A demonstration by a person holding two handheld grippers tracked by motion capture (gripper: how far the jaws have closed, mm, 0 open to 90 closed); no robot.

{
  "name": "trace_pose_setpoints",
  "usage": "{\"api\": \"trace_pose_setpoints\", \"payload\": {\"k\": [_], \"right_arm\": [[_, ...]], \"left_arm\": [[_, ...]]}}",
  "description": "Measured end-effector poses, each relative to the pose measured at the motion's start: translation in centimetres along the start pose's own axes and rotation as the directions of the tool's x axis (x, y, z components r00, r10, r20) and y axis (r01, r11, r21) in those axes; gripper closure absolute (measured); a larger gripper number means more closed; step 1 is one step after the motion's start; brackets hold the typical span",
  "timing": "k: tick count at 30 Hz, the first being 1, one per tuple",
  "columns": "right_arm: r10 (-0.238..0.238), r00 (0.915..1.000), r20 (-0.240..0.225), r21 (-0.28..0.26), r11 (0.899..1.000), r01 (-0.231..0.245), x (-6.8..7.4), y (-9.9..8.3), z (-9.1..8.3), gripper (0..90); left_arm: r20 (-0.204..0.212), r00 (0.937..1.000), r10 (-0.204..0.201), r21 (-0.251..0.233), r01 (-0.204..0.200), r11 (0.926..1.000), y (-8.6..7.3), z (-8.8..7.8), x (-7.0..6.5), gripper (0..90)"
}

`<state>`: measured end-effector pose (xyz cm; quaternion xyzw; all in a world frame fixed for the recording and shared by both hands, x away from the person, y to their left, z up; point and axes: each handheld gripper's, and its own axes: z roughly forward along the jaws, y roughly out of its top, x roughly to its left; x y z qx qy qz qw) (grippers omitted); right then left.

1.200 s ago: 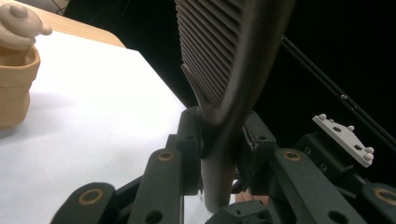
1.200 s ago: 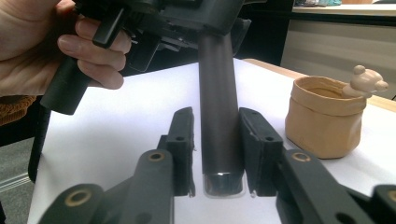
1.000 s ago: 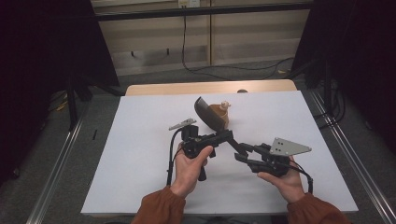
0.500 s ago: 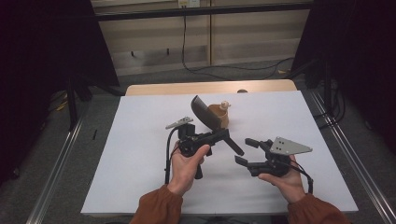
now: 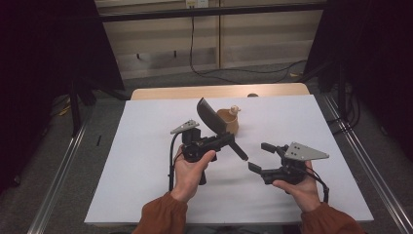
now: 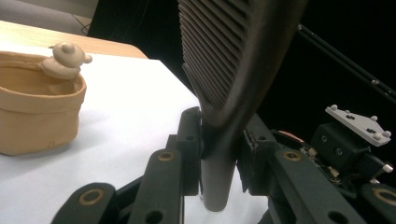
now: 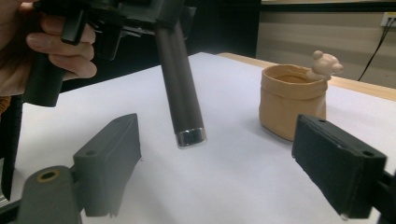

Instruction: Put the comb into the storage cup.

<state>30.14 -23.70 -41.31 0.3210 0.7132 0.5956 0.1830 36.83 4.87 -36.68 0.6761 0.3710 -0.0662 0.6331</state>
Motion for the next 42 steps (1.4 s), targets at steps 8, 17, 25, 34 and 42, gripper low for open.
{"api": "trace_pose_setpoints", "payload": {"k": [8,17,25,34,42], "right_arm": [[0.024,0.9982,0.054,-0.009,1.0,-0.024,-0.2,0.1,-0.5,7.4],[0.029,0.9932,0.112,-0.02,0.999,-0.026,-0.1,-0.1,-1.2,3.0],[0.019,0.9838,0.178,-0.033,0.999,-0.014,-0.2,-0.2,-2.2,2.3],[0.002,0.957,0.29,-0.038,0.999,0.01,-0.3,-0.7,-3.3,2.3],[-0.008,0.9246,0.381,-0.062,0.998,0.034,-0.2,-1.0,-4.4,0.0]], "left_arm": [[-0.023,0.9984,0.051,0.004,-0.051,0.9987,0.3,-0.5,-0.2,72.9],[-0.04,0.992,0.12,0.003,-0.12,0.9928,0.8,-1.1,-0.5,72.9],[-0.082,0.9827,0.166,0.004,-0.166,0.9861,1.1,-1.7,-0.4,72.9],[-0.131,0.9643,0.23,0.048,-0.226,0.973,1.3,-2.2,-0.1,73.0],[-0.159,0.9518,0.262,0.057,-0.256,0.9649,2.2,-2.7,0.1,72.9]]}}
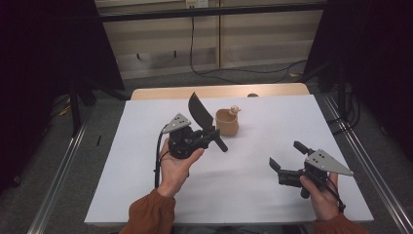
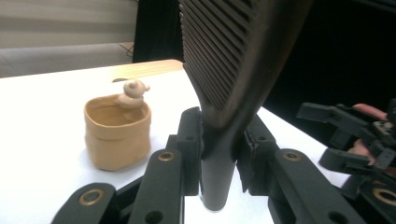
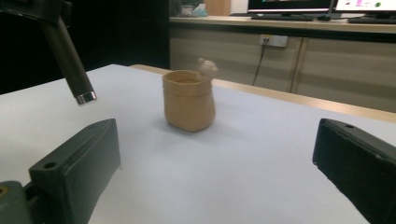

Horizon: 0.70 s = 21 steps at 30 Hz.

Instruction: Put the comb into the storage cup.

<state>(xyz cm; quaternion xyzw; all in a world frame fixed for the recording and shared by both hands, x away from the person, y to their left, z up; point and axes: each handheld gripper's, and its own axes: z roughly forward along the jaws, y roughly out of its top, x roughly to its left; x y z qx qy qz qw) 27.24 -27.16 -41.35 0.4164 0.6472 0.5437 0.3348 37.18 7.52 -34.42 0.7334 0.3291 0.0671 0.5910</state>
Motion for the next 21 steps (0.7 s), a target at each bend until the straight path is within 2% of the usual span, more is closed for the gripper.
{"api": "trace_pose_setpoints", "payload": {"k": [7,15,21], "right_arm": [[0.018,0.9987,0.047,-0.012,1.0,-0.018,-0.5,-0.2,-1.1,0.0],[0.035,0.9979,0.055,-0.013,0.999,-0.034,-1.0,-0.8,-2.5,0.0],[0.029,0.997,0.072,-0.007,1.0,-0.028,-1.3,-1.6,-2.5,0.1]], "left_arm": [[-0.034,0.9992,0.021,-0.001,-0.021,0.9998,0.9,-0.4,0.6,73.0],[-0.056,0.9983,0.016,-0.036,-0.018,0.9992,1.4,-1.1,1.3,72.9],[-0.079,0.9966,0.024,-0.057,-0.028,0.998,2.1,-1.3,1.9,73.0]]}}
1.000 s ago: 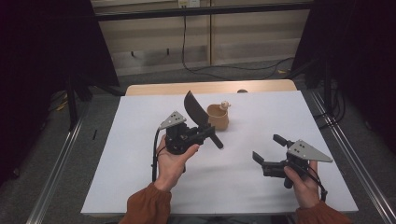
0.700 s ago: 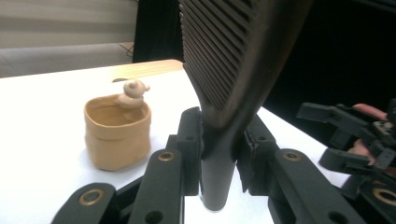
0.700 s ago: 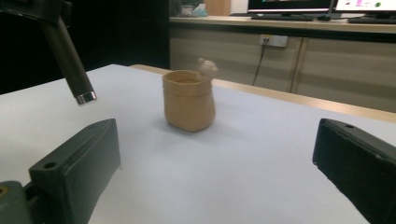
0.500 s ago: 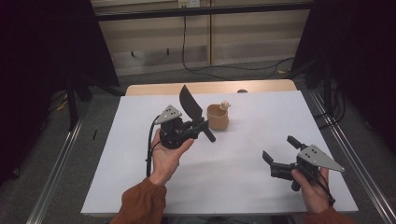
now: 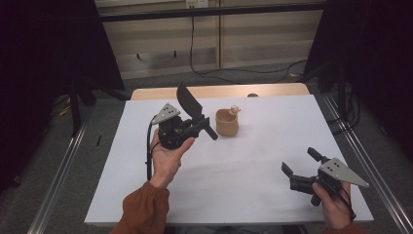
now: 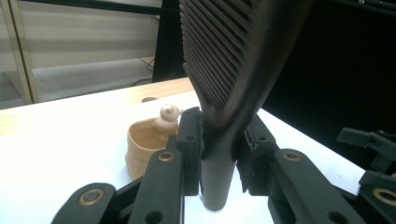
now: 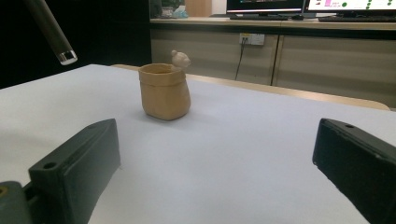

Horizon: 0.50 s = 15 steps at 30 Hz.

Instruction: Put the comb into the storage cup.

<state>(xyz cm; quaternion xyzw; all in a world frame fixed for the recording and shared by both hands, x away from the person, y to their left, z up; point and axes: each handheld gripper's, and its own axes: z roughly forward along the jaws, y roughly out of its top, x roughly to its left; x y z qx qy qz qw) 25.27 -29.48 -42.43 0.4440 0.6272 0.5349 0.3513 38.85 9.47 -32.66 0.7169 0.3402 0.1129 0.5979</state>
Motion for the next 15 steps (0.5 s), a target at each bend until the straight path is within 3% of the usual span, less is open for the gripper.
{"api": "trace_pose_setpoints", "payload": {"k": [15], "right_arm": [[-0.008,1.0,-0.005,-0.023,1.0,0.008,0.1,-0.3,0.1,0.0]], "left_arm": [[-0.012,0.9998,0.018,-0.003,-0.018,0.9998,1.9,1.4,0.2,73.0]]}}
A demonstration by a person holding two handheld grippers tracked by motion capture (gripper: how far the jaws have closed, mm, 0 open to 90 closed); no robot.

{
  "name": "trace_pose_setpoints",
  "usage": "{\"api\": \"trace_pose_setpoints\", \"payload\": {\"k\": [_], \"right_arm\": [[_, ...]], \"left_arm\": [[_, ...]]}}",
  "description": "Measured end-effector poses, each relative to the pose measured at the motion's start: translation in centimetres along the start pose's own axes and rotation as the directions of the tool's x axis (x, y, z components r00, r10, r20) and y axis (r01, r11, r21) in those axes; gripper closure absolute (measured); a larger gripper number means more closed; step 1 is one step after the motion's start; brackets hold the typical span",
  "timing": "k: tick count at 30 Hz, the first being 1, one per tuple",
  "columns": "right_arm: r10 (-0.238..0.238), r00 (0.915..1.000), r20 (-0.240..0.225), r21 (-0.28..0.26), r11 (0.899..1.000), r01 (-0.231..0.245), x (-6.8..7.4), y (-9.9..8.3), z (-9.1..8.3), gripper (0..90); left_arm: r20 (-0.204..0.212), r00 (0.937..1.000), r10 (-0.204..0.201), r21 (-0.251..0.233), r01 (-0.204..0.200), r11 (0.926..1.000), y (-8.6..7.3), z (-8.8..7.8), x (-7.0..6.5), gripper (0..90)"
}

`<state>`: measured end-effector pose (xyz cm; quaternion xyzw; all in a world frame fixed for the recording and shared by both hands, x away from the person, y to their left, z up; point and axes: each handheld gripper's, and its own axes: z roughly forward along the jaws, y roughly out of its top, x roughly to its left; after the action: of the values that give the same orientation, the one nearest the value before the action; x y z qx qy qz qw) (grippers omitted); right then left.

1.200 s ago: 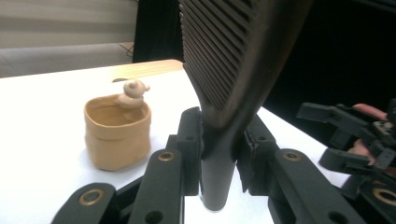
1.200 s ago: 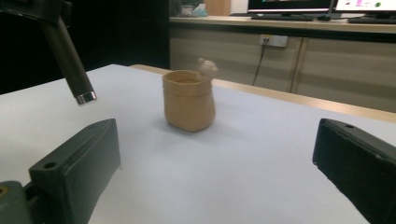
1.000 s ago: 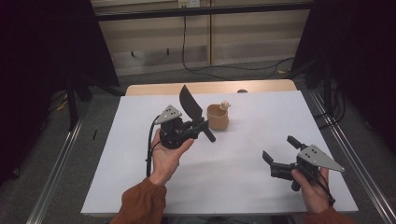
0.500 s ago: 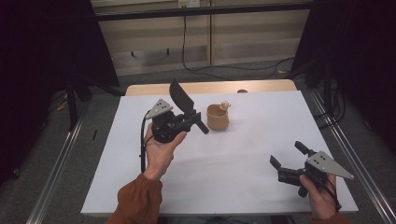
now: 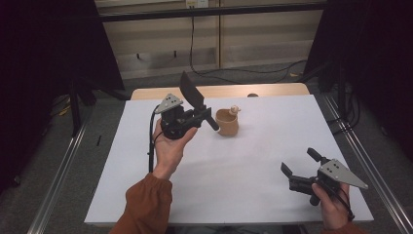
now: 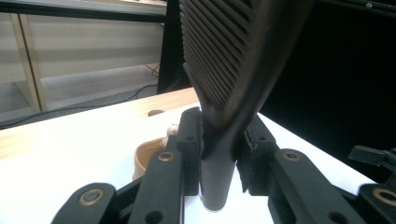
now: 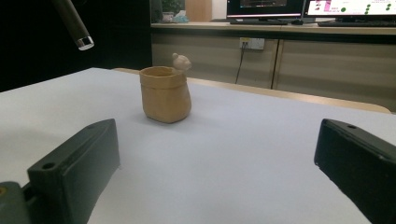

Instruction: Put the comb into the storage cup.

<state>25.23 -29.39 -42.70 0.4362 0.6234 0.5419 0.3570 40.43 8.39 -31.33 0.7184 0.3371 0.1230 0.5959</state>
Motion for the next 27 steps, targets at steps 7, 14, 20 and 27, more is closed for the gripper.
{"api": "trace_pose_setpoints", "payload": {"k": [7,14,20,27], "right_arm": [[0.002,0.9999,-0.013,-0.005,1.0,-0.002,0.1,0.0,0.0,0.0],[-0.002,0.9998,-0.021,-0.005,1.0,0.002,0.1,0.0,0.0,0.0],[-0.009,0.9997,-0.022,-0.002,1.0,0.009,0.1,0.0,0.0,0.0],[-0.017,0.9998,-0.014,-0.003,1.0,0.017,0.1,0.0,-0.1,0.0]], "left_arm": [[-0.013,0.9999,-0.001,-0.008,0.0,1.0,0.2,0.3,0.2,73.0],[-0.027,0.9996,0.012,-0.013,-0.012,0.9998,0.9,0.7,0.3,73.0],[-0.034,0.9992,0.021,-0.014,-0.022,0.9997,1.1,1.4,0.5,73.0],[-0.037,0.9992,0.015,-0.017,-0.015,0.9997,1.5,2.0,0.9,73.0]]}}
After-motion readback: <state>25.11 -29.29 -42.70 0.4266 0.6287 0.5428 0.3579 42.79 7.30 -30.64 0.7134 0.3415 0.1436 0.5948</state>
